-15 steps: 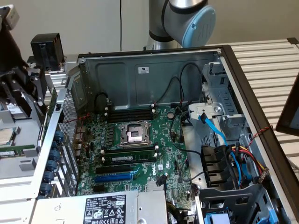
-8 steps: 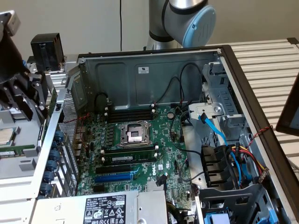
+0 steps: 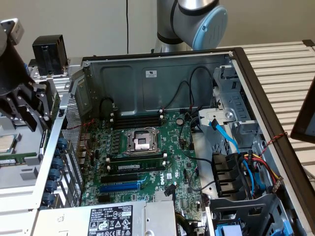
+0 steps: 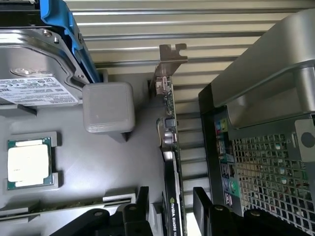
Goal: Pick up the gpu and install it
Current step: 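Pick up the gpu and move the gpu toward the slot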
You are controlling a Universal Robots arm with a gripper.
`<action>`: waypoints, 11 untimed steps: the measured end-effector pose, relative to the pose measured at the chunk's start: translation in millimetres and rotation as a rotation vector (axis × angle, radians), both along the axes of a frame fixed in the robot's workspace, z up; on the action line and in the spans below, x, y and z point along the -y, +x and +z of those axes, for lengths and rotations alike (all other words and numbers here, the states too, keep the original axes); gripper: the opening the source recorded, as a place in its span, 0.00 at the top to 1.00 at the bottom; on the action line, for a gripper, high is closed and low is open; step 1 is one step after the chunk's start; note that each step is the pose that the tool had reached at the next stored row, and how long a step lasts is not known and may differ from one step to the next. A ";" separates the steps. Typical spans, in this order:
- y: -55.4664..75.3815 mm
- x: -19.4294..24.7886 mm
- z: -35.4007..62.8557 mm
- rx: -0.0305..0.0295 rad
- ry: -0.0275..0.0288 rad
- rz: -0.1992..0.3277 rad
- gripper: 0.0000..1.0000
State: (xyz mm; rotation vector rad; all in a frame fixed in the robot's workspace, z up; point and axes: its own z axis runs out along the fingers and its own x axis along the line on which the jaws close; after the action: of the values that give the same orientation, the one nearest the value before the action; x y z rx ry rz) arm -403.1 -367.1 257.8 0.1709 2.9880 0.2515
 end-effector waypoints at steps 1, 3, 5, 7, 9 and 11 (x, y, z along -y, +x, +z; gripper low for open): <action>0.3 0.0 -0.8 0.0009 0.0016 0.001 0.51; 0.5 0.0 -2.4 0.0019 0.0058 0.005 0.51; 0.7 0.0 -4.0 0.0027 0.0095 0.010 0.51; 0.8 0.1 -5.3 0.0025 0.0161 0.019 0.51; 2.3 0.5 -5.6 0.0026 0.0201 0.023 0.51; 4.2 0.8 -6.0 0.0025 0.0208 0.023 0.51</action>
State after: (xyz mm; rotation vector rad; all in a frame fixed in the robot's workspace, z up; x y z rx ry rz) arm -398.9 -367.9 251.8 0.1378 2.9873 0.2853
